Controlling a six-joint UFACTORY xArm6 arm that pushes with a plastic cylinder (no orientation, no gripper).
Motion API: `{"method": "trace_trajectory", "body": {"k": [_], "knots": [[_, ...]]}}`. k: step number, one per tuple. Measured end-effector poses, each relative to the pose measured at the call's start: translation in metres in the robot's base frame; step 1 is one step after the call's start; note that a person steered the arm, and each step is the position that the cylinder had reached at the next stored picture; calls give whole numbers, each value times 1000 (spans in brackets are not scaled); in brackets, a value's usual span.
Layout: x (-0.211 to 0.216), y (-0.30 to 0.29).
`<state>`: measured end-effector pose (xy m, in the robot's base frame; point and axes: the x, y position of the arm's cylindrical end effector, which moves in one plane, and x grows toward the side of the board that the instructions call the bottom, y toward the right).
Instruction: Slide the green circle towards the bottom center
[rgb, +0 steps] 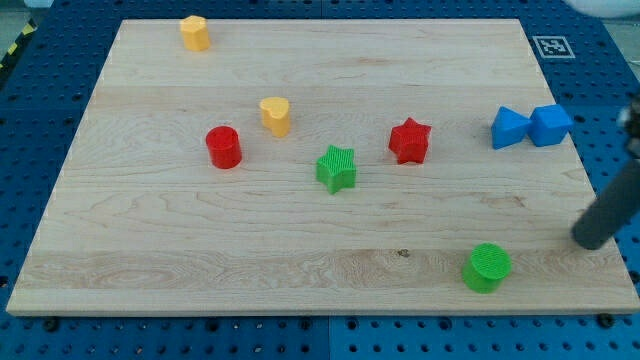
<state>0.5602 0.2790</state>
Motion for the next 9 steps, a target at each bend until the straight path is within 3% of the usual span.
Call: {"method": "trace_trajectory", "body": {"k": [1, 2, 9], "knots": [[25, -2], [33, -45], [49, -98]]}}
